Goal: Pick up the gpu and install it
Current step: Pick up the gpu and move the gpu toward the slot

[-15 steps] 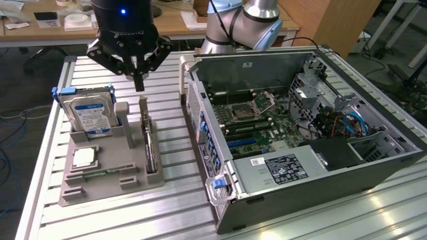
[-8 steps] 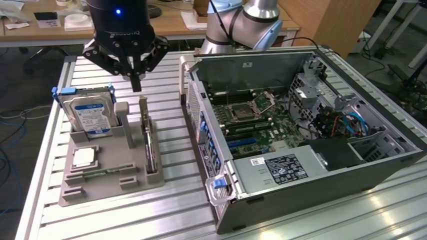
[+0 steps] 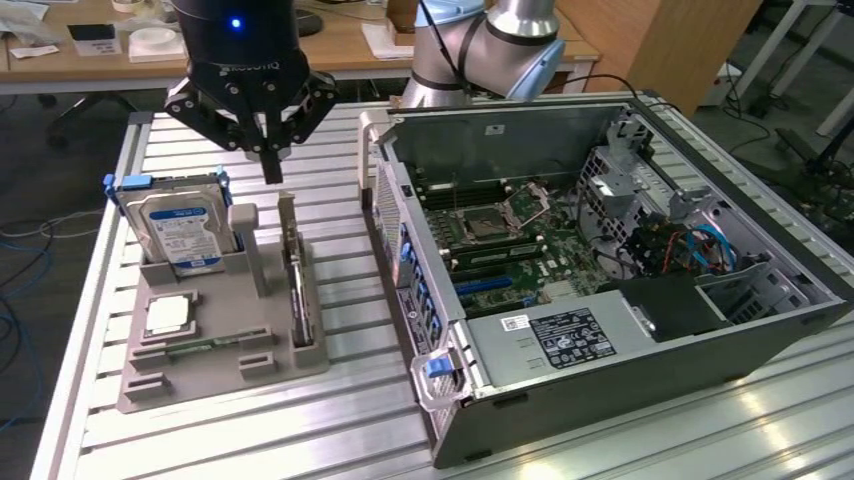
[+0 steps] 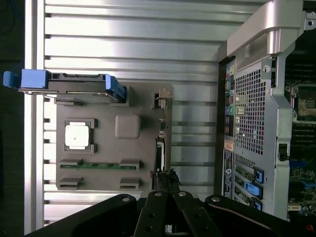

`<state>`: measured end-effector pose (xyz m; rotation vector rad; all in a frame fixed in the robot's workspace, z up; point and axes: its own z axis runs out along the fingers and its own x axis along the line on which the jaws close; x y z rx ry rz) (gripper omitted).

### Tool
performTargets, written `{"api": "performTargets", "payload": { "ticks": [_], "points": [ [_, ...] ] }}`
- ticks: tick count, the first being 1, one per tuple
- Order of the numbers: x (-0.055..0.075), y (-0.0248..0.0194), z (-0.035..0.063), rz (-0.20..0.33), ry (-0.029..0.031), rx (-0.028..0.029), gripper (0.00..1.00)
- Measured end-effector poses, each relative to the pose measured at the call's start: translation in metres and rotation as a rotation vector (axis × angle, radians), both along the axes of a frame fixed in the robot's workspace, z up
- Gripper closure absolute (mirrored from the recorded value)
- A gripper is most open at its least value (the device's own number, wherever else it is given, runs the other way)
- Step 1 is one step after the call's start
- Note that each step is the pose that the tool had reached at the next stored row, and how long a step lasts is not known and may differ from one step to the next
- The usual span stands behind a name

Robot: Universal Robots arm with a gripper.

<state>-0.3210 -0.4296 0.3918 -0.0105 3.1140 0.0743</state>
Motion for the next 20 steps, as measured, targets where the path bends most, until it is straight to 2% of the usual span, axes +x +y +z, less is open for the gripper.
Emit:
{"api": "performTargets", "payload": {
  "ticks": [8,11,12,13,16,19,20],
  "points": [
    [0.0,0.0,0.0,-0.002,0.0,0.0,0.89],
    [0.0,0.0,0.0,-0.003,0.0,0.0,0.71],
    [-0.0001,0.0,0.0,-0.003,0.0,0.0,0.71],
    [0.0,0.0,0.0,-0.003,0.0,0.0,0.65],
    [-0.0001,0.0,0.0,-0.003,0.0,0.0001,0.59],
    [-0.0001,0.0,0.0,-0.003,0.0,0.0,0.42],
    [-0.0001,0.0,0.0,-0.003,0.0,0.0,0.42]
  ]
}}
